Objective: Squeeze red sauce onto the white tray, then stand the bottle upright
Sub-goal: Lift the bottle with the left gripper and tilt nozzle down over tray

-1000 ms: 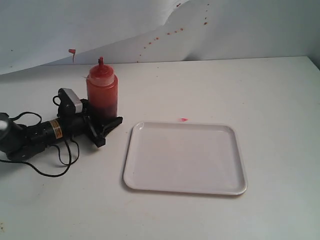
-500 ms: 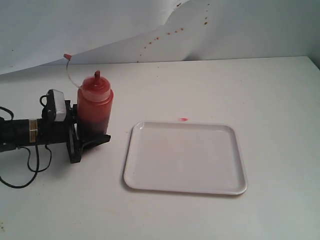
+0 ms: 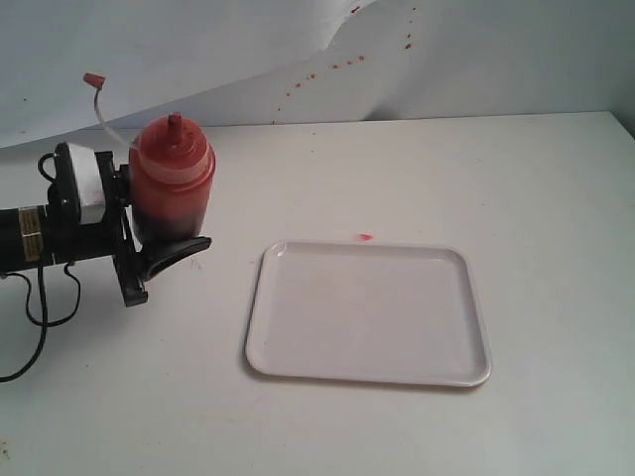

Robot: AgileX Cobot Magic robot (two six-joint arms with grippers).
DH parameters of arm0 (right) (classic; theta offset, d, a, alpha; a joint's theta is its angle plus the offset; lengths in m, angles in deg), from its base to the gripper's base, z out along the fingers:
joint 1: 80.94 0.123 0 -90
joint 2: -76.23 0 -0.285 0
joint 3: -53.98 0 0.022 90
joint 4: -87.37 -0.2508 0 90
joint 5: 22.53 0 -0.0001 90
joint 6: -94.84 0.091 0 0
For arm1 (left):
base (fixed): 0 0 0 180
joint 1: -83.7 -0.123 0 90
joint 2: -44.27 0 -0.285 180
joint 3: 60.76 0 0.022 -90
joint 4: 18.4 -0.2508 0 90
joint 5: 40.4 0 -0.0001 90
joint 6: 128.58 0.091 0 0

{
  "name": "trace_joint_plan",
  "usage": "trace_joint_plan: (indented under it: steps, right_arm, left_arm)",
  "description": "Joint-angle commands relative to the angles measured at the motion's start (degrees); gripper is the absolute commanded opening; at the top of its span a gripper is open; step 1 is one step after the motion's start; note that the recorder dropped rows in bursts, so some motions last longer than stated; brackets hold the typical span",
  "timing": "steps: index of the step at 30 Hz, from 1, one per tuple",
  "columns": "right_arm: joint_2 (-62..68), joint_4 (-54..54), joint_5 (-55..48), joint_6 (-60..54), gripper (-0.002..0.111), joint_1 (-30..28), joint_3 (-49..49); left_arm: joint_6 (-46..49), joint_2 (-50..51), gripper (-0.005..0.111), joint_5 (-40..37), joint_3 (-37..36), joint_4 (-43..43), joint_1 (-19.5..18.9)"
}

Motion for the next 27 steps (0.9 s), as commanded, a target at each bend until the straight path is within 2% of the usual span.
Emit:
trace_joint_plan:
  steps: [1, 5, 9, 12, 14, 19, 24, 26, 27]
  right_arm:
    - [-0.16, 1.59, -5.01, 1.94, 0.000, 3.90, -4.44]
    - [3.93, 2.72, -5.31, 1.45, 0.000, 11.08, -10.76]
    - [13.07, 6.45, -11.96, -5.79, 0.000, 18.29, -20.11]
    - [21.86, 6.96, -15.10, -8.86, 0.000, 21.88, -26.13]
    - [27.50, 6.96, -13.23, -11.63, 0.000, 23.31, -28.37]
    - [40.39, 7.35, 3.36, -18.05, 0.000, 23.69, -30.26]
    - [53.15, 4.33, 6.60, -18.05, 0.000, 23.32, -30.26]
    - [60.84, 2.96, 9.33, -18.05, 0.001, 21.04, -30.29]
    - [64.51, 1.53, 11.50, -17.91, 0.006, 18.91, -30.29]
  left_arm:
    - [5.17, -1.15, 0.000, 3.32, -0.30, 4.69, 4.88]
    - [9.74, -1.31, 0.000, 3.32, -0.30, 10.40, 9.00]
    - [16.69, -1.31, 0.000, -0.48, -0.30, 17.11, 12.69]
    - [20.53, -1.31, 0.000, -1.41, -0.30, 20.80, 14.82]
    - [23.57, -1.31, 0.000, -1.41, -0.30, 22.97, 15.88]
    - [28.94, -1.31, 0.000, -2.82, -0.30, 27.18, 17.46]
    - [37.66, -1.31, 0.000, -2.95, -2.25, 35.90, 18.25]
    - [44.12, -1.31, 0.000, -2.95, -3.38, 41.49, 19.25]
    - [49.19, -1.31, 0.000, -2.95, -4.03, 45.24, 20.25]
